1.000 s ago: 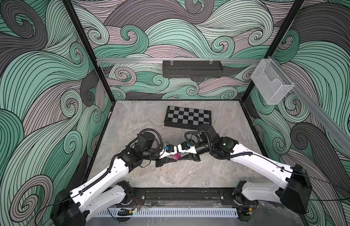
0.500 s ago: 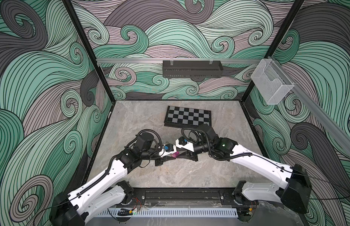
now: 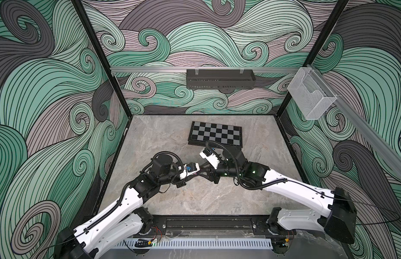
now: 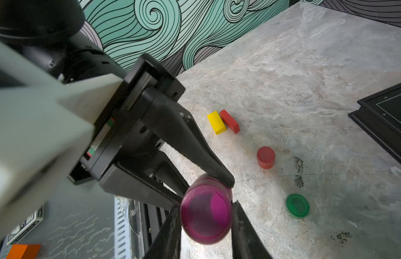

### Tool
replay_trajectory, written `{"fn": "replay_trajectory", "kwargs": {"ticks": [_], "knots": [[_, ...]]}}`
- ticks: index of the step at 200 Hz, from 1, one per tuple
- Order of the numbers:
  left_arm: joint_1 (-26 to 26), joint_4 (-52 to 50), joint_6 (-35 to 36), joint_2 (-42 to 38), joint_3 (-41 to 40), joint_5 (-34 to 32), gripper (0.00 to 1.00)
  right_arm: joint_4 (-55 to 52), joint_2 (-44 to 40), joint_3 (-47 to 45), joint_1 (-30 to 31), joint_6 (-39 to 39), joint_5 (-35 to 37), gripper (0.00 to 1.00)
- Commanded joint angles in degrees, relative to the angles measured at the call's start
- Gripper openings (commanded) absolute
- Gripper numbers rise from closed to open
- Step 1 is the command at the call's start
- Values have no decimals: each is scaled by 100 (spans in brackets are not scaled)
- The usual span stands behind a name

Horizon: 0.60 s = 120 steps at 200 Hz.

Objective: Close the paint jar lid
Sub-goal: Screw the lid onto the paint jar.

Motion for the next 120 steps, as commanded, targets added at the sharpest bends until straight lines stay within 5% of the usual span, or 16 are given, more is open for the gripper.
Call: {"fn": "replay_trajectory", "kwargs": {"ticks": [1,25,81,120], "knots": [[-19,739,-6,-134,113,-124,4,153,127,-12,152,706,277,0],[-18,624,3,-134,146,45,4,26,20,36,120,55,89,12],[-19,246,-58,-31,273,926,4,-641,-1004,-89,-1086,-2239,-1883,77],[-19,-146,-102,158,415,1669,5,-1541,-1203,113,-1148,-4026,-2428,82]]}}
